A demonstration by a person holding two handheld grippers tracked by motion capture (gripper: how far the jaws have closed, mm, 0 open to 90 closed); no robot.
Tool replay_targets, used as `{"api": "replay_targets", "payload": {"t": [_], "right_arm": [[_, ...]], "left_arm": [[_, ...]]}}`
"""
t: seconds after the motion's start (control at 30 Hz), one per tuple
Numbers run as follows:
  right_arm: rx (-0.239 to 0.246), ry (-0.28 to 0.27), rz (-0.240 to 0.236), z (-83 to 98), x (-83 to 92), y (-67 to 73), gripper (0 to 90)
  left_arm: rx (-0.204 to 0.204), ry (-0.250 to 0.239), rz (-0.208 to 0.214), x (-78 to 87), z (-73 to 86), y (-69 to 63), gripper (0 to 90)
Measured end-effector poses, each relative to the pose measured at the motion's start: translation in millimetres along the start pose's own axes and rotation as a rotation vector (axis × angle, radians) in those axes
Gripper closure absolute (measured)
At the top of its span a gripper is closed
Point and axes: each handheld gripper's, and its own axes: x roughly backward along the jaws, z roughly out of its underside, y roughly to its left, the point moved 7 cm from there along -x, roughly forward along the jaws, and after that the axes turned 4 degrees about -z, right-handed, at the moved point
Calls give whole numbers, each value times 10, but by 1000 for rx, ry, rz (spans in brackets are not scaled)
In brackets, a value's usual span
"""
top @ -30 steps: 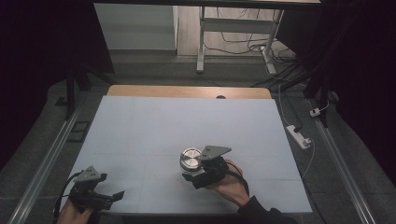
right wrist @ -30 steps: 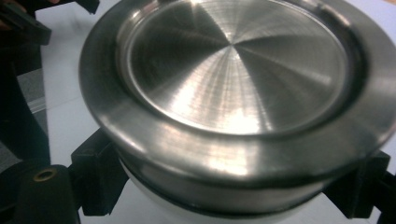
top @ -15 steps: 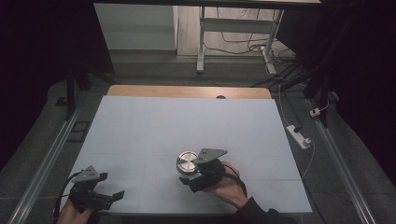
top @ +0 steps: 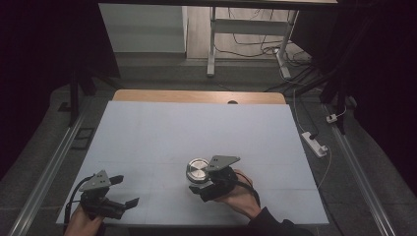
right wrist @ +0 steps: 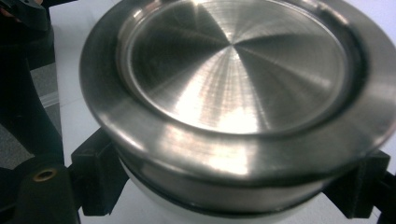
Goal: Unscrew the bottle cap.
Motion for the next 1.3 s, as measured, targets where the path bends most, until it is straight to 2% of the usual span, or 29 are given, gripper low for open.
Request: {"api": "replay_targets", "payload": {"t": [0.13, 0.4, 0.7, 0.87, 1.07, 1.3], "right_arm": [[-6, -3, -1, -3, 8, -4, 146], [-12, -11, -10, -16, 18, -3, 146], [-11, -14, -12, -17, 27, -12, 146], [-9, -12, -11, -12, 22, -19, 146], [-8, -19, -11, -25, 58, -41, 146], [-7, -25, -29, -20, 87, -75, 146]], "left_arm": [[-4, -21, 43, -51, -92, -57, 0], [-12, 3, 120, -213, -296, -154, 0], [-72, 34, 141, -428, -501, -238, 0], [-111, 13, 166, -512, -654, -279, 0], [-146, -8, 219, -633, -826, -317, 0], [-232, -8, 268, -776, -1010, -403, 0]]}}
